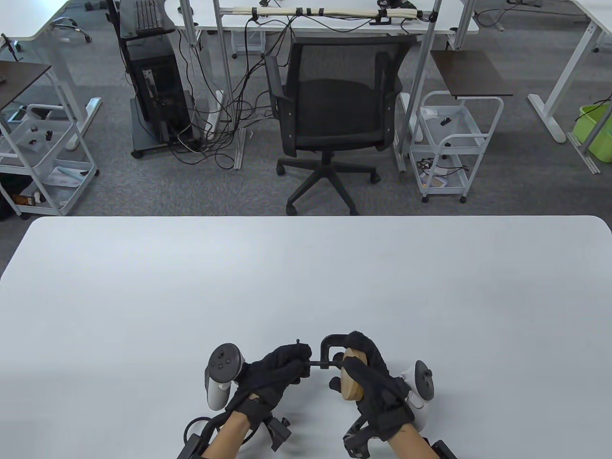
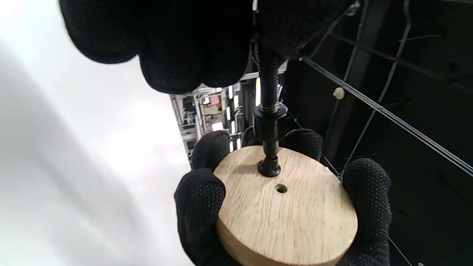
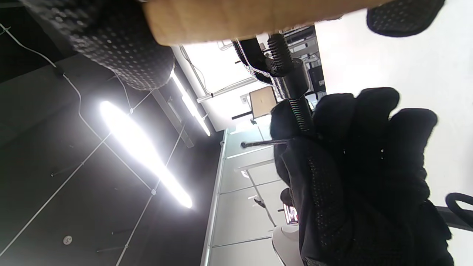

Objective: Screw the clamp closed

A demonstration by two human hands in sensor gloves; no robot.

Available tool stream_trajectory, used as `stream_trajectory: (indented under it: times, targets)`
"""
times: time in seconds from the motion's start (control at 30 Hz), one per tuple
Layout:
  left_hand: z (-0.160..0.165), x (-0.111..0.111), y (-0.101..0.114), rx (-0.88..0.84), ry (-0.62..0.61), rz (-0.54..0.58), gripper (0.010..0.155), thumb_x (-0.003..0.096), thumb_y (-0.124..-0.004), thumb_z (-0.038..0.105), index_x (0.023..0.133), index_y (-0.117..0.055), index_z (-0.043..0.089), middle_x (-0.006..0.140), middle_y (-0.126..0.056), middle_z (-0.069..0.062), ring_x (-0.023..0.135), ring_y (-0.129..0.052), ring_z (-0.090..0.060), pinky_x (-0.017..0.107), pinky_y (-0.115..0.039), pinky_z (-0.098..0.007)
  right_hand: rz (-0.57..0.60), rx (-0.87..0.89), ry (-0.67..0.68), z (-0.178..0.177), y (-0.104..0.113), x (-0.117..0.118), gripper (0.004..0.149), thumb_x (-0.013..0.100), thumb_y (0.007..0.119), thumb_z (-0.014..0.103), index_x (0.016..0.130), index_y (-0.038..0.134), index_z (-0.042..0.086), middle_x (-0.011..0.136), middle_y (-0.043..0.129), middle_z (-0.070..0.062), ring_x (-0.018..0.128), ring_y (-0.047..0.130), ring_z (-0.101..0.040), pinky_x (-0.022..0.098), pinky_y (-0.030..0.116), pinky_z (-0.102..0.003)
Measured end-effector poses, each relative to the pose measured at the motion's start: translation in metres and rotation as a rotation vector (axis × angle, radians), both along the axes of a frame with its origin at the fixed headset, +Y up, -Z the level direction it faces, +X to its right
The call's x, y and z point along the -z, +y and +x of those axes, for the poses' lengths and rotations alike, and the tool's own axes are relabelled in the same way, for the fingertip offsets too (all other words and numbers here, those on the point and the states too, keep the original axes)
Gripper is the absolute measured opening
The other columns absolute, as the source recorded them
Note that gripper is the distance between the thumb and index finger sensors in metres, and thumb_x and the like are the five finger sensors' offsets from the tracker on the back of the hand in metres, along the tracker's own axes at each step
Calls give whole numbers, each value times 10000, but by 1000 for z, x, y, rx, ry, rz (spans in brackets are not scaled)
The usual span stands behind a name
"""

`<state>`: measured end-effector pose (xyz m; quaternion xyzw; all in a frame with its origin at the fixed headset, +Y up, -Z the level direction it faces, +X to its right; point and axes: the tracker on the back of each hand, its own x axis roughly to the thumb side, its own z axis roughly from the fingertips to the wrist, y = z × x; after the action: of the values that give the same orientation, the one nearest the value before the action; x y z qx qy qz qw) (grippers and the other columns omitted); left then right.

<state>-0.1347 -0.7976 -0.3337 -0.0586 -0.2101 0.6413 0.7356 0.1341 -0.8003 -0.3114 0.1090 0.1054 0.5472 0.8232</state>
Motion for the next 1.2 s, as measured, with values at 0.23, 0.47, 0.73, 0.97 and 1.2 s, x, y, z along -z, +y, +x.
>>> stream_trajectory:
  times: [0.23,0.47,0.73,0.97,1.2]
  targets:
    - [2,-2,3,-39,-3,47,433,490,-827,274,916,-806,352,962,-807,-72,848,-842,-361,599,-746,-564,-32,43,7,0,-2,0,714,515,877,535,1055,534,219,1133,398,34,924,463,-549,514,646,-705]
    - [2,-2,1,-22,0,40,451,499,-819,294,947,-776,327,955,-813,-67,841,-848,-356,595,-748,-560,-25,37,1,0,-2,0,715,513,880,533,1055,537,217,1133,401,33,923,466,-549,512,645,-707]
    - [-3,2,-14,-7,-20,-144,703,508,-816,442,1102,-545,180,1044,-668,-171,908,-718,-453,601,-703,-590,-29,74,-16,5,-1,2,716,517,877,536,1057,529,218,1134,394,32,925,460,-548,517,643,-706]
    - [-5,0,-20,73,45,-224,821,522,-733,602,1081,-515,42,1028,-642,-235,882,-694,-504,582,-701,-594,-42,81,-36,8,-1,2,715,517,877,534,1056,529,217,1133,393,31,924,458,-548,517,640,-707]
    - [-5,1,-19,56,1,-243,668,538,-655,671,786,-917,109,781,-950,-150,703,-914,-441,484,-804,-554,-36,66,-29,8,-1,2,712,518,877,532,1056,531,218,1134,393,29,924,457,-550,516,636,-709]
